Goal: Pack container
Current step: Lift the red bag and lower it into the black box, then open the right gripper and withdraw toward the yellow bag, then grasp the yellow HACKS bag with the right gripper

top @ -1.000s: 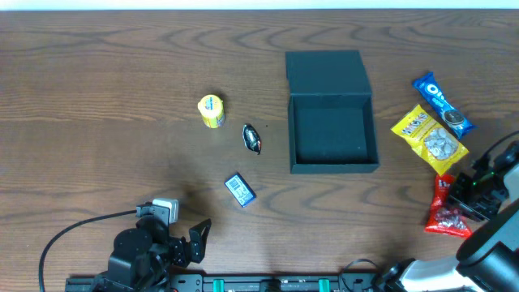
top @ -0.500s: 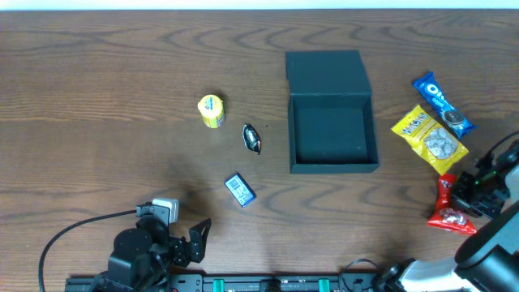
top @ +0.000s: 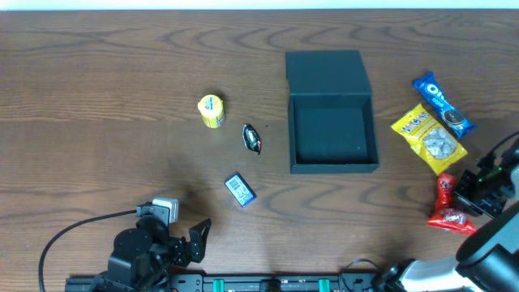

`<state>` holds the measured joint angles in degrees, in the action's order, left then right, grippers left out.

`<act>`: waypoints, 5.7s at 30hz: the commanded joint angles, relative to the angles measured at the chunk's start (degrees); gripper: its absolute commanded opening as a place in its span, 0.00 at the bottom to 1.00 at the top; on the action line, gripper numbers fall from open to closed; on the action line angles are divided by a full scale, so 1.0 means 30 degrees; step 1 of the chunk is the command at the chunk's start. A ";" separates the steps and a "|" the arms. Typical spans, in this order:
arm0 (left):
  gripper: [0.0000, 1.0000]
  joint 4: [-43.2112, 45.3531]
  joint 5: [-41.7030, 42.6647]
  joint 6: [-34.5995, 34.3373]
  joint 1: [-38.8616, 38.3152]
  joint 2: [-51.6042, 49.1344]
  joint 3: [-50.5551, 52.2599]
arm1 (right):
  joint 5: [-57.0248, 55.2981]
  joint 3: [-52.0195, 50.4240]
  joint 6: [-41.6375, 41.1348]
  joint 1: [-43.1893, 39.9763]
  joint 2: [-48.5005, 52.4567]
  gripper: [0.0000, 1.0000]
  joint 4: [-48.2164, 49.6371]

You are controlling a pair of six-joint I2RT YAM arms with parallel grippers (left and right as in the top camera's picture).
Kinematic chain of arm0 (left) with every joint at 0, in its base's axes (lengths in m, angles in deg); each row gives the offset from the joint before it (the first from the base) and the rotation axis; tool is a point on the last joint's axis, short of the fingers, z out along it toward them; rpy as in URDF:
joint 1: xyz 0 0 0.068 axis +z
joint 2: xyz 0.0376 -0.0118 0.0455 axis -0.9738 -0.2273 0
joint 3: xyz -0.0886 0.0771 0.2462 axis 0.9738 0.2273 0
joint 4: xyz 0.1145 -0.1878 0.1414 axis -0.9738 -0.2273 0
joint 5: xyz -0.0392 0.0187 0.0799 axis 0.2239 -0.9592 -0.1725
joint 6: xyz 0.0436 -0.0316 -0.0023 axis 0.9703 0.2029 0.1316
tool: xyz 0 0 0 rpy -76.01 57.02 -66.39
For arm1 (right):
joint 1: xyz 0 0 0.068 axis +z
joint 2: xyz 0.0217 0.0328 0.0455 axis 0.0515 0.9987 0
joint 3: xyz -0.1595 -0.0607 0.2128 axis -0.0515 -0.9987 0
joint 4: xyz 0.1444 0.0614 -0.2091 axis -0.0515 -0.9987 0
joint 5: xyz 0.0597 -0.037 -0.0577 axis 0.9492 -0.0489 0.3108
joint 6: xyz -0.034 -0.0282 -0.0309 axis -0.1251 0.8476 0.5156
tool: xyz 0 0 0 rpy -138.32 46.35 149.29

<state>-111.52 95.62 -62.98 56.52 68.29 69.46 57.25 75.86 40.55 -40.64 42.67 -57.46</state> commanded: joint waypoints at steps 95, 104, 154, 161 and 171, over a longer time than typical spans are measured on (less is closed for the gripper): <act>0.95 0.0051 -0.0350 -0.0022 0.0058 0.0124 0.0204 | 0.2725 0.7781 -0.8109 2.1376 -0.0080 0.99 0.1326; 0.95 0.0058 -0.0350 -0.0022 0.0058 0.0124 0.0204 | 0.2361 0.8597 -0.4371 1.6145 -0.3883 0.99 -0.3840; 0.95 0.0044 -0.0525 -0.0022 0.0058 0.0124 0.0328 | 0.1180 0.8684 1.1067 0.6105 0.7198 0.99 0.0736; 0.95 0.0044 -0.0583 -0.0022 0.0058 0.0124 0.0328 | 0.1202 0.8670 1.1045 0.6018 0.7213 0.99 0.0874; 0.95 0.0051 -0.0590 -0.0022 0.0058 0.0124 0.0328 | 0.1333 0.8619 1.0316 0.6018 0.7213 0.99 0.0838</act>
<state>-111.38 94.33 -62.98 56.52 68.29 69.98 60.77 101.26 72.77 -22.11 63.98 -54.99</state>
